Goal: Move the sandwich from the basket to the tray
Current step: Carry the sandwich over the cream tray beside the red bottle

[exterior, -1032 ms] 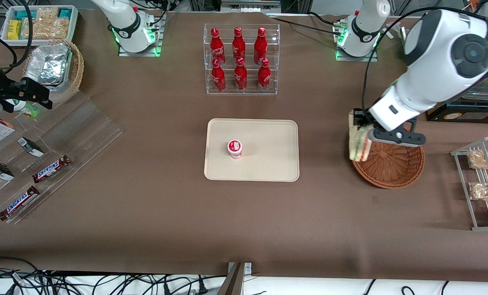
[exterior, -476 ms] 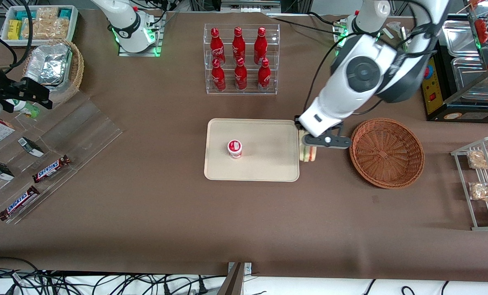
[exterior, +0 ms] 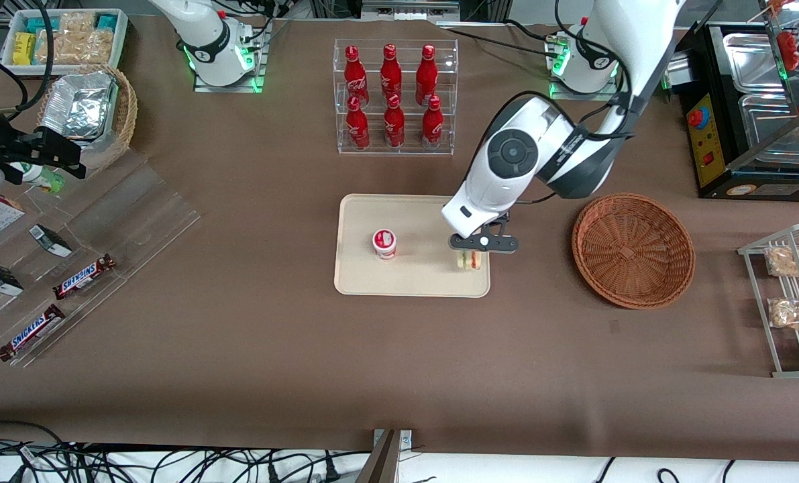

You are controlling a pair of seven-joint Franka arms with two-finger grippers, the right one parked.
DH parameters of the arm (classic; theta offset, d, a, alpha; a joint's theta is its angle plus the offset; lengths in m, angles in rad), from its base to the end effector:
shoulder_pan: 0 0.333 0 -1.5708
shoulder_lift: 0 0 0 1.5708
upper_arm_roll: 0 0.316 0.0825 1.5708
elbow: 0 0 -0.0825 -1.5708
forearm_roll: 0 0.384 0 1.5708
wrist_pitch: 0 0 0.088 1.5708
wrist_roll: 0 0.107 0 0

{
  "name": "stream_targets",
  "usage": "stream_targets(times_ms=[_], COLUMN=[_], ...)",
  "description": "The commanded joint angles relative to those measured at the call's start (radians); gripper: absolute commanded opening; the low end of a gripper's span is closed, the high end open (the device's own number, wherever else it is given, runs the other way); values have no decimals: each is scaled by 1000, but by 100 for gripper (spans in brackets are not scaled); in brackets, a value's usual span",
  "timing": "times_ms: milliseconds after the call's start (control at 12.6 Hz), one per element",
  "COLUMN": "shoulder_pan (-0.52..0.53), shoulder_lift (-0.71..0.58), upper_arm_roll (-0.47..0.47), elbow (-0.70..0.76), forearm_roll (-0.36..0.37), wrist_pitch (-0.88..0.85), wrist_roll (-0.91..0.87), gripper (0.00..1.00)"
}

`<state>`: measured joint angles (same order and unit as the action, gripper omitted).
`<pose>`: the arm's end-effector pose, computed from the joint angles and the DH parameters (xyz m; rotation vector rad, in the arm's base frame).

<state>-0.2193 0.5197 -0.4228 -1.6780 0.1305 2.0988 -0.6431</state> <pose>0.5548 -0.3689 0.3179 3.0913 -0.0363 -0.1509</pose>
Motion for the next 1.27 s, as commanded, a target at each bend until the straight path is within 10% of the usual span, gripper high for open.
stream_targets(times_ms=[0,714,873,1032,1190], shoulder_pan=[-34,-60,-63,-83,-78], shoulder_lift=[65,169,169,168,157], upper_arm_roll=[1,2,4,10,9], elbow=[24,21,21,20,24], forearm_roll=[64,184,184,225,224], wrist_pitch=[21,55,53,47,44], wrist_roll=[-58,-121,-122,-134,-154], gripper=[0,4,36,93,100])
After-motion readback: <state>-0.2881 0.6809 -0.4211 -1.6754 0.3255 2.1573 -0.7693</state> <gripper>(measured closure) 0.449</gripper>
